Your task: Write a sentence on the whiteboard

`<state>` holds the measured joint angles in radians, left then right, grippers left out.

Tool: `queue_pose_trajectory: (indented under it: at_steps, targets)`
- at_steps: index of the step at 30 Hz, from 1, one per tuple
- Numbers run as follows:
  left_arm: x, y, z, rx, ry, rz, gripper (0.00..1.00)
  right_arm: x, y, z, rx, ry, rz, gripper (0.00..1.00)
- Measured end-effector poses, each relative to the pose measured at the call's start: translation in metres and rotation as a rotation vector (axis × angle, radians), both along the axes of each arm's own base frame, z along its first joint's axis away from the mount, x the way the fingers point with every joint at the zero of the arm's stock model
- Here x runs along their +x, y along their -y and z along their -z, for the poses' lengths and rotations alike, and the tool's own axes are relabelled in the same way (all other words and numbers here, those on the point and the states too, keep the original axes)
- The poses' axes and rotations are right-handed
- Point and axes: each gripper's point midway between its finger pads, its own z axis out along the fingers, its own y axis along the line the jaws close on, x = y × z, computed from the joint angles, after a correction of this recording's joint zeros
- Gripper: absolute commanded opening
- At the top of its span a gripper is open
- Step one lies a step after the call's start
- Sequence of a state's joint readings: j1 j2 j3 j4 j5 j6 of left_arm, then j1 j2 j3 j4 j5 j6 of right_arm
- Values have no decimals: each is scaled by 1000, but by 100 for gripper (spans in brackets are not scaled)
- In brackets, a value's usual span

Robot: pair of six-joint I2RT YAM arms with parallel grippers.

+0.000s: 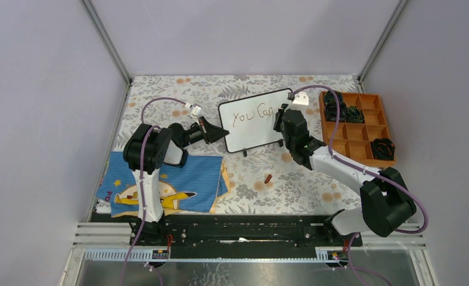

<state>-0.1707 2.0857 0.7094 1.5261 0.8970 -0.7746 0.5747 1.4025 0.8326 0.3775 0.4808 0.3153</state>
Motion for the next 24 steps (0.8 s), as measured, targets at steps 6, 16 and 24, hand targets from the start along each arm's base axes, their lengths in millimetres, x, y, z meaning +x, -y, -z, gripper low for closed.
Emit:
queue_pose_trajectory:
  at_steps: [6,16,24]
  targets:
    - [-1,1,0,0,0,2,0,-2,1,5,-4,-12,1,0]
    - [-1,1,0,1,1,3,0,-7,6,13,-15,-32,8,0]
    - [-1,1,0,2,3,3,0,-13,9,4,-7,-28,9,0]
